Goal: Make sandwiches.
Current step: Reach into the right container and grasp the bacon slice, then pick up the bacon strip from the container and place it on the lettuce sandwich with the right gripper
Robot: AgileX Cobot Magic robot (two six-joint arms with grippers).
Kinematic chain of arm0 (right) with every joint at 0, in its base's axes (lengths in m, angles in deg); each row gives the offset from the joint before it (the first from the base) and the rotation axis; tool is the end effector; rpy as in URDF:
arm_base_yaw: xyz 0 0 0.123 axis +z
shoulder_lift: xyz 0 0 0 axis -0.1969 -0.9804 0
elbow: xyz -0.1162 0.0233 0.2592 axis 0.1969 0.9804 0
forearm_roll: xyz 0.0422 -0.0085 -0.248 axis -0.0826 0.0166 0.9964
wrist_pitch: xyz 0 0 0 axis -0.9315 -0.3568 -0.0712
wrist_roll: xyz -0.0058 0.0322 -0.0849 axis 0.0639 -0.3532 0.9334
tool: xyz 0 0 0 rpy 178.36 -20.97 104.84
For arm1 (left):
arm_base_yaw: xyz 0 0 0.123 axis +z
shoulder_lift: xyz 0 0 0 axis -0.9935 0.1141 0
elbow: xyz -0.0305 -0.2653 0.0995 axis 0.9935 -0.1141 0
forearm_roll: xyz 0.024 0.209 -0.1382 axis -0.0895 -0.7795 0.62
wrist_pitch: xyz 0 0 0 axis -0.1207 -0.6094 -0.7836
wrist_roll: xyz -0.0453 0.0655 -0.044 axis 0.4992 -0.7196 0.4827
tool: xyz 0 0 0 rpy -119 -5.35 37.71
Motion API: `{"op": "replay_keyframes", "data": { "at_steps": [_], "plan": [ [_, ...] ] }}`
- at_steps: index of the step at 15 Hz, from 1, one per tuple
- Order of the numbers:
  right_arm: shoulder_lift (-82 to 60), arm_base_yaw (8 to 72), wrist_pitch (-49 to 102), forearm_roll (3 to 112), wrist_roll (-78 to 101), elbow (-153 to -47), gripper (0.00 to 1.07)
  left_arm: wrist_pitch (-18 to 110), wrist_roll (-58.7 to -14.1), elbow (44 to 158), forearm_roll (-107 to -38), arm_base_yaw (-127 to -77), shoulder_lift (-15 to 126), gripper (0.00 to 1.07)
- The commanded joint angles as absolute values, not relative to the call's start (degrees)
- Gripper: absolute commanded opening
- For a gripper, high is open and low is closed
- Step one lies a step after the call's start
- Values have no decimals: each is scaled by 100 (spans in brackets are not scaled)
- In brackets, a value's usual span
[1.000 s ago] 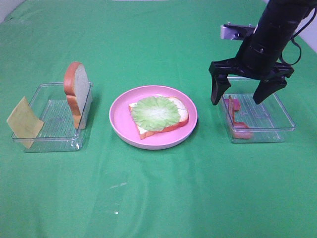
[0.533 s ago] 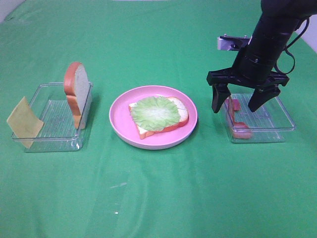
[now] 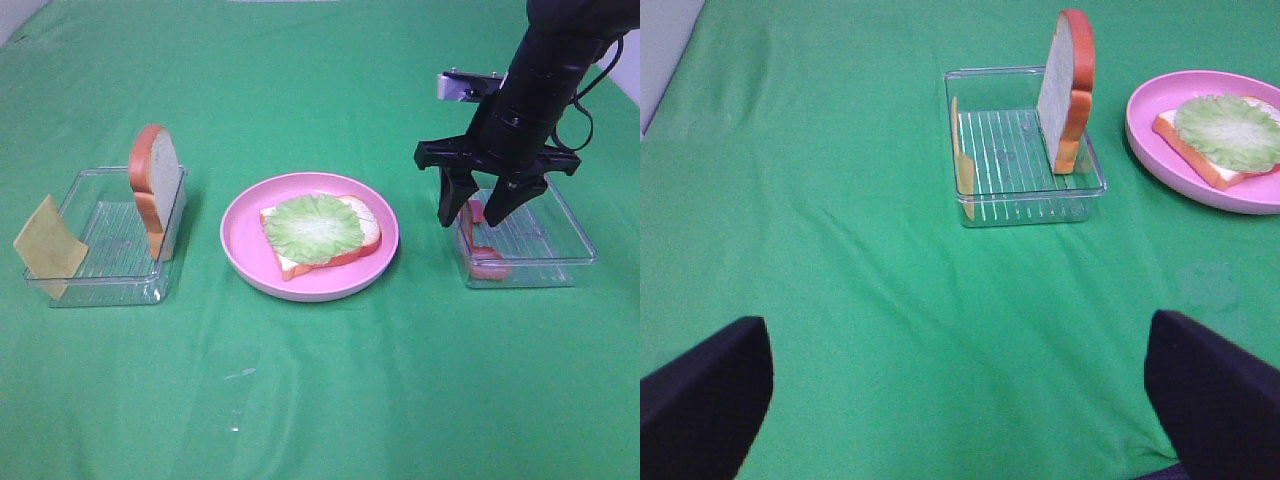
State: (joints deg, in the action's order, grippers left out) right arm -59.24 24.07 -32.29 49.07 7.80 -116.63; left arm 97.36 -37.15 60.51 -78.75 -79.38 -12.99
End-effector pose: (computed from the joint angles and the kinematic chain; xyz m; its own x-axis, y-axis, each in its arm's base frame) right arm 0.3928 0.1002 0.1704 -0.9830 -0.1451 -0.1124 -0.1595 0.9782 0.1326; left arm -0.0088 -0.0123 0.2819 -0.4455 -0.0218 -0.8950 0.0486 0.9976 -0.0486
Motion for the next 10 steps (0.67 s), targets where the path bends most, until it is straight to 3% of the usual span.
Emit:
{"op": "replay_keyframes", "data": {
  "at_steps": [1, 3, 4, 10],
  "plan": [
    [-5936, 2413, -3274, 4855, 820, -11669, 38, 9713, -3692, 6034, -7846, -7938, -1374, 93],
    [-5936, 2413, -3263, 4861, 809, -11669, 8, 9713, -3692, 6034, -7846, -7938, -1374, 93],
    [-5936, 2413, -3263, 4861, 860, -11669, 0, 9713, -3692, 6034, -7846, -7938, -1374, 93],
    [-5936, 2413, -3246, 4861, 975, -11669, 0, 9713, -3692, 6034, -7846, -7938, -1374, 93]
  ]
}}
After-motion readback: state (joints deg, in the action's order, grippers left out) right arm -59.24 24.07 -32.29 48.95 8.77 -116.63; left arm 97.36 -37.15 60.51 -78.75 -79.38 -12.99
